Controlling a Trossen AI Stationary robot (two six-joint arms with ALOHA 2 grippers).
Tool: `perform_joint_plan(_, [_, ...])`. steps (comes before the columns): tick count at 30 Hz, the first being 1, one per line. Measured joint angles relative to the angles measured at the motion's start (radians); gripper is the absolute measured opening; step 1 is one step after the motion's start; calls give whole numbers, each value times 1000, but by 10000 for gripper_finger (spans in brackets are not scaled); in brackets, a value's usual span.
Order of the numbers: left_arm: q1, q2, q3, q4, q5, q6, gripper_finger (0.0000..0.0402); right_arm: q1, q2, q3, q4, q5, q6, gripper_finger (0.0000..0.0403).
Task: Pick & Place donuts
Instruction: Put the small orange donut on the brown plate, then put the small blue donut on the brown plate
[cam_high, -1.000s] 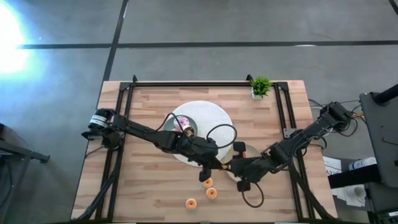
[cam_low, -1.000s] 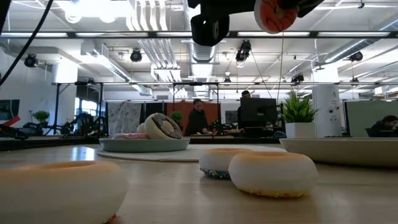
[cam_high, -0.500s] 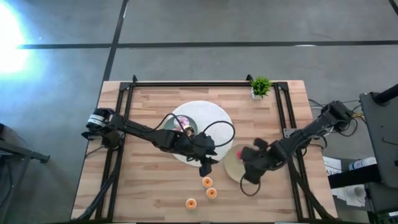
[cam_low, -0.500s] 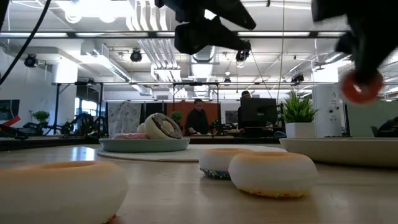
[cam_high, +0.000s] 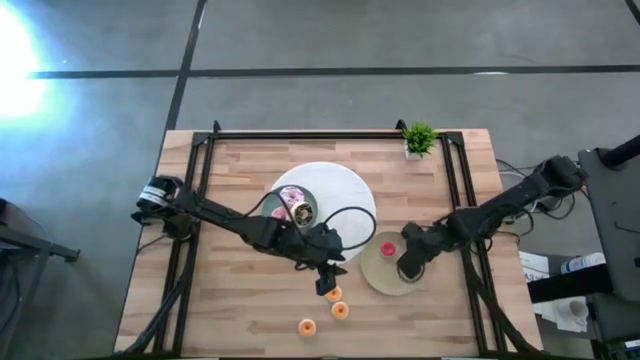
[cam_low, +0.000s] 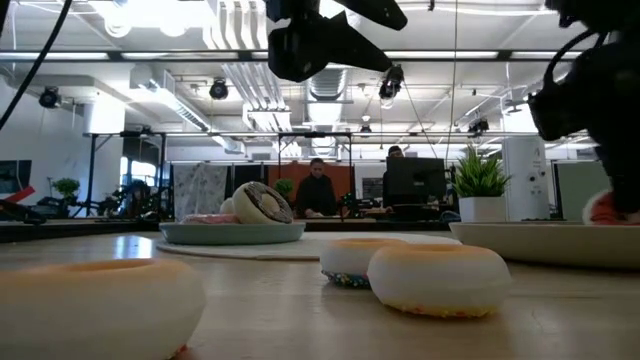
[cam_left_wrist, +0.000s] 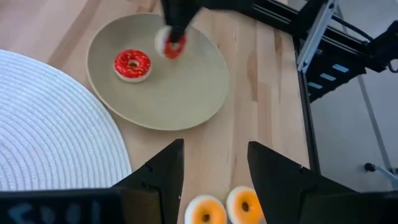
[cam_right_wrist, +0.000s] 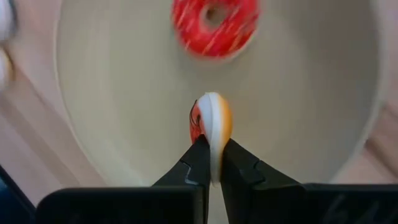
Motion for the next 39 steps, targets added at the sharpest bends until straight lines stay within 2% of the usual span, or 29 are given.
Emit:
perform_joint_plan(8, [-14, 0, 0, -7, -38, -12, 151, -74, -102, -67, 10, 19, 45, 39])
perform_joint_plan(15, [-16, 0, 0, -8, -41, -23, 151, -82, -66, -62, -6, 51, 42, 106])
perform_joint_plan(19, [-17, 0, 0, -8, -41, -23, 151, -82, -15, -39, -80, 68, 23, 140])
perform_joint_plan(28, [-16, 0, 0, -24, -42, -23, 151, -82, 25, 90, -237, 178, -109, 182])
perform_joint_plan(35, [-32, 0, 0, -155, -43, -17, 151, -82, 27, 155, -404, 183, -161, 213])
perform_joint_plan(39, [-92, 0, -10, -180, -44, 87, 151, -25, 18, 195, -403, 271, -296, 228])
